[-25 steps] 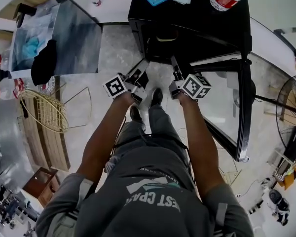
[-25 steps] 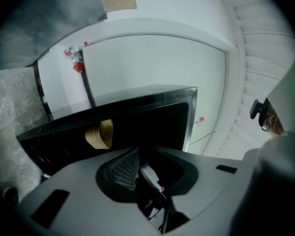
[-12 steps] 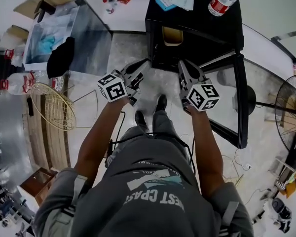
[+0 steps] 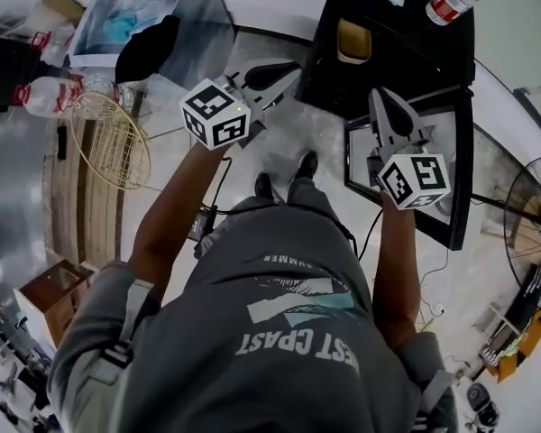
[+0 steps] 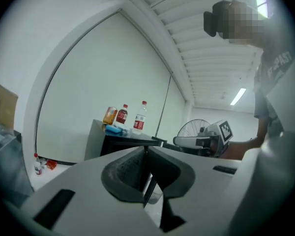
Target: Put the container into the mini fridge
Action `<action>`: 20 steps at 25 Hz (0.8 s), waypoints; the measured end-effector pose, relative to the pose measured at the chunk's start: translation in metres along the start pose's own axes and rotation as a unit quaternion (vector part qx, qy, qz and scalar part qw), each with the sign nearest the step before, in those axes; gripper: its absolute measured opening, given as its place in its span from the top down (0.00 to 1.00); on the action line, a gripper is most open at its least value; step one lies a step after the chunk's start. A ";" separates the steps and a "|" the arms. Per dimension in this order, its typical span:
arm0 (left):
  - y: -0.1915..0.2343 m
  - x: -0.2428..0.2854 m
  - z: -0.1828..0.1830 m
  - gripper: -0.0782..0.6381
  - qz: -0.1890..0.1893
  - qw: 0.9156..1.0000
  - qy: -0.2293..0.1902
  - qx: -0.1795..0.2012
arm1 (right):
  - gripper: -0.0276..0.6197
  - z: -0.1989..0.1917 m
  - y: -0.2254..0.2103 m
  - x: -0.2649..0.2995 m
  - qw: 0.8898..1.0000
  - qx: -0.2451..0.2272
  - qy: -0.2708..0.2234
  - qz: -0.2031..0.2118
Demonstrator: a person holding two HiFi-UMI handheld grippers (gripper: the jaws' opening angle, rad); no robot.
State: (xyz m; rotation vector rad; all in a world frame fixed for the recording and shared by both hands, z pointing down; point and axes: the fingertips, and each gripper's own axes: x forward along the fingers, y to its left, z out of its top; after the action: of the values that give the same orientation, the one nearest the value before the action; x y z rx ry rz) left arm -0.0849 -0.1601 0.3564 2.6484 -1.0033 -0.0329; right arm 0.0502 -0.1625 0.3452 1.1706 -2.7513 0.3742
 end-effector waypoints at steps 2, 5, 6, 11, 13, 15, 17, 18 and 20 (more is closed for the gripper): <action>-0.003 -0.012 0.015 0.84 0.001 1.000 0.000 0.014 | 0.91 0.017 0.016 -0.007 1.000 -0.029 -0.006 0.009; -0.007 -0.032 0.035 0.84 0.010 0.998 0.005 0.056 | 0.91 0.044 0.040 -0.018 0.997 -0.062 -0.027 0.026; -0.008 -0.038 0.042 0.84 0.014 0.997 0.006 0.072 | 0.91 0.053 0.047 -0.022 0.997 -0.069 -0.036 0.028; -0.018 -0.073 0.073 0.84 0.050 0.990 0.003 0.131 | 0.91 0.082 0.083 -0.040 0.993 -0.098 -0.053 0.042; -0.026 -0.083 0.086 0.84 0.062 0.986 0.003 0.157 | 0.91 0.090 0.095 -0.046 0.991 -0.111 -0.054 0.048; -0.036 -0.093 0.096 0.84 0.069 0.980 0.004 0.185 | 0.91 0.096 0.105 -0.052 0.990 -0.121 -0.051 0.048; -0.047 -0.102 0.105 0.84 0.072 0.974 0.011 0.214 | 0.91 0.101 0.113 -0.057 0.989 -0.132 -0.048 0.043; -0.053 -0.105 0.109 0.84 0.073 0.971 0.017 0.228 | 0.91 0.103 0.116 -0.060 0.989 -0.139 -0.045 0.039; -0.064 -0.113 0.117 0.84 0.078 0.963 0.024 0.256 | 0.92 0.108 0.120 -0.064 0.987 -0.153 -0.033 0.020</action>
State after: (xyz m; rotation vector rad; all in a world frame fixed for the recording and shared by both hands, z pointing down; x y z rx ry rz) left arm -0.1437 -0.0739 0.2169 2.9878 -1.3510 0.3721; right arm 0.0060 -0.0677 0.2070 1.0677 -2.7598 -0.0855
